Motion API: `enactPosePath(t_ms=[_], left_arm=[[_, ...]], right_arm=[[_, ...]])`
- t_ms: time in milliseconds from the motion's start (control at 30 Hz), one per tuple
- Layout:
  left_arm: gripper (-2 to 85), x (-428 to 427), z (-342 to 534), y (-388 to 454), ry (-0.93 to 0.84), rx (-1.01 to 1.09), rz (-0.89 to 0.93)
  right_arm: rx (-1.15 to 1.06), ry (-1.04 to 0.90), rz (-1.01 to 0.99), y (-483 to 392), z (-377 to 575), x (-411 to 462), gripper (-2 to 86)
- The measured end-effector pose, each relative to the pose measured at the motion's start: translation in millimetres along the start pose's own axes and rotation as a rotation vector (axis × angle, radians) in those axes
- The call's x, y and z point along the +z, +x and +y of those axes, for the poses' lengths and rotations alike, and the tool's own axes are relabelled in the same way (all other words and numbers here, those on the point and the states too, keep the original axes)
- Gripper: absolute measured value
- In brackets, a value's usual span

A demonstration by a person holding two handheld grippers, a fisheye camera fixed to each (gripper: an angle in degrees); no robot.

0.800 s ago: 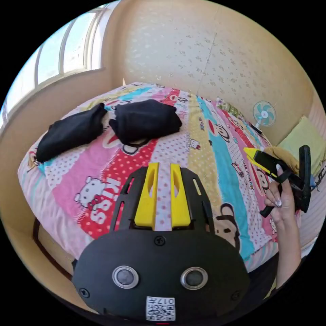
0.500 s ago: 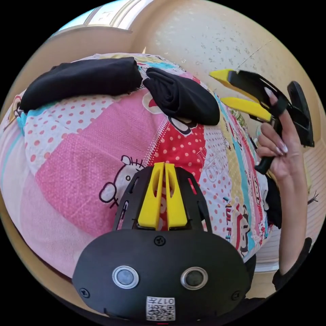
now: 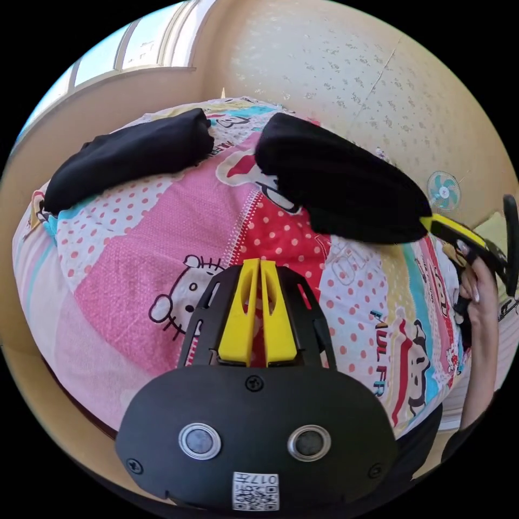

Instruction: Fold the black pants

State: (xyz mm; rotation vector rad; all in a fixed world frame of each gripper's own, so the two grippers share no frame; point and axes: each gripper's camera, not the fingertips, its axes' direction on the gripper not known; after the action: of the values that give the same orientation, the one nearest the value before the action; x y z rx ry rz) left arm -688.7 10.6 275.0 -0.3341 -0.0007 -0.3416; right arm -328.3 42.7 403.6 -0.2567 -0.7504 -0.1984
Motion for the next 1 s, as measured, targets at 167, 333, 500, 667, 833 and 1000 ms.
enactPosePath(t_ms=[167, 333, 500, 667, 833, 1000], left_arm=[[-1.0, 3, -2, 13, -0.013, 0.009, -0.029], [-0.8, 11, -14, 28, -0.087, 0.018, -0.072], [-1.0, 16, -15, 36, -0.107, 0.015, -0.083], [-0.9, 8, 6, 38, -0.106, -0.052, -0.019], [0.0, -43, 69, 86, -0.075, 0.242, 0.188], [5.1, -98, 156, 153, 0.113, 0.473, 0.321]], right_arm=[[0.269, -0.045, 0.199, 71, 166, -58, 3.7], [0.354, 0.053, 0.075, 73, 253, -109, 10.4], [0.167, 0.132, -0.059, -2, 201, -118, 17.5], [-0.048, -0.058, -0.019, -101, 119, -28, 22.2], [0.100, 0.171, 0.076, -100, 121, -51, 12.2], [0.515, 0.462, 0.312, -11, 206, -158, 7.9]])
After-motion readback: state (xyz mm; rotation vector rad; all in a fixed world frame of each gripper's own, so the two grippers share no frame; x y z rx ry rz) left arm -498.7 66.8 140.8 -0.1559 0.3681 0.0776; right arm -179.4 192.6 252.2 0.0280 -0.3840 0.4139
